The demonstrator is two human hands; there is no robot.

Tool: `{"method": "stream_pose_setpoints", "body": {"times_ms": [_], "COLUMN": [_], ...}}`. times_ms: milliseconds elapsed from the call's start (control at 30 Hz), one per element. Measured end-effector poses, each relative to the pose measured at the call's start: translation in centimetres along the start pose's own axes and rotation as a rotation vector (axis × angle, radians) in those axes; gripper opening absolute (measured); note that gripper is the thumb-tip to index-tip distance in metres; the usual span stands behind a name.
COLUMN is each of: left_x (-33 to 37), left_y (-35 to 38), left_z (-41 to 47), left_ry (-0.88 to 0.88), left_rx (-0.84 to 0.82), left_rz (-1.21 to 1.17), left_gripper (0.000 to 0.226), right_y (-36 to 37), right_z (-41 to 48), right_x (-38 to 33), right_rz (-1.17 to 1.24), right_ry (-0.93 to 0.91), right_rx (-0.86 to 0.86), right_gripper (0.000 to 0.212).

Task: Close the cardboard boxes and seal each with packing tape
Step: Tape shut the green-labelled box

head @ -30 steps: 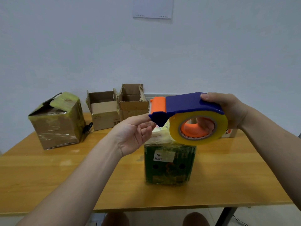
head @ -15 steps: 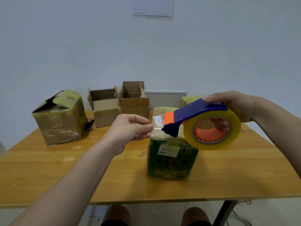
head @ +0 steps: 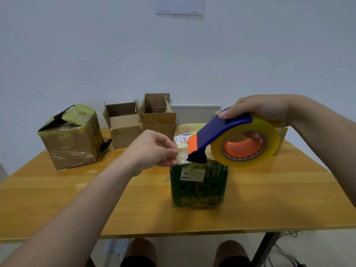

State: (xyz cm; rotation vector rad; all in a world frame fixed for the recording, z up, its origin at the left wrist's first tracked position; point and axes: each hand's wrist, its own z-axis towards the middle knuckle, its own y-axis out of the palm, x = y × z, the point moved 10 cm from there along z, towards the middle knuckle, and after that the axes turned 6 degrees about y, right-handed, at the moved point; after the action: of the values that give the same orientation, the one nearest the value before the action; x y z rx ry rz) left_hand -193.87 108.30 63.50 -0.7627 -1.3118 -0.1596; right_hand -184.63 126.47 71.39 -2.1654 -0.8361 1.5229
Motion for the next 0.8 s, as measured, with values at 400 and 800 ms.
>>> {"method": "stream_pose_setpoints", "body": {"times_ms": [400, 800], "left_x": [-0.9, -1.4], "left_y": [-0.3, -0.3], "left_z": [0.1, 0.7], "left_ry": [0.0, 0.021], "left_rx": [0.062, 0.081], "left_rz": [-0.026, 0.127], "left_gripper": [0.006, 0.003], "right_y": [-0.5, 0.3], "right_z": [0.5, 1.4], "right_x": [0.1, -0.2], "right_rz": [-0.008, -0.063], "right_ry": [0.027, 0.072], "right_rx": [0.026, 0.001], "right_gripper": [0.037, 0.042]}}
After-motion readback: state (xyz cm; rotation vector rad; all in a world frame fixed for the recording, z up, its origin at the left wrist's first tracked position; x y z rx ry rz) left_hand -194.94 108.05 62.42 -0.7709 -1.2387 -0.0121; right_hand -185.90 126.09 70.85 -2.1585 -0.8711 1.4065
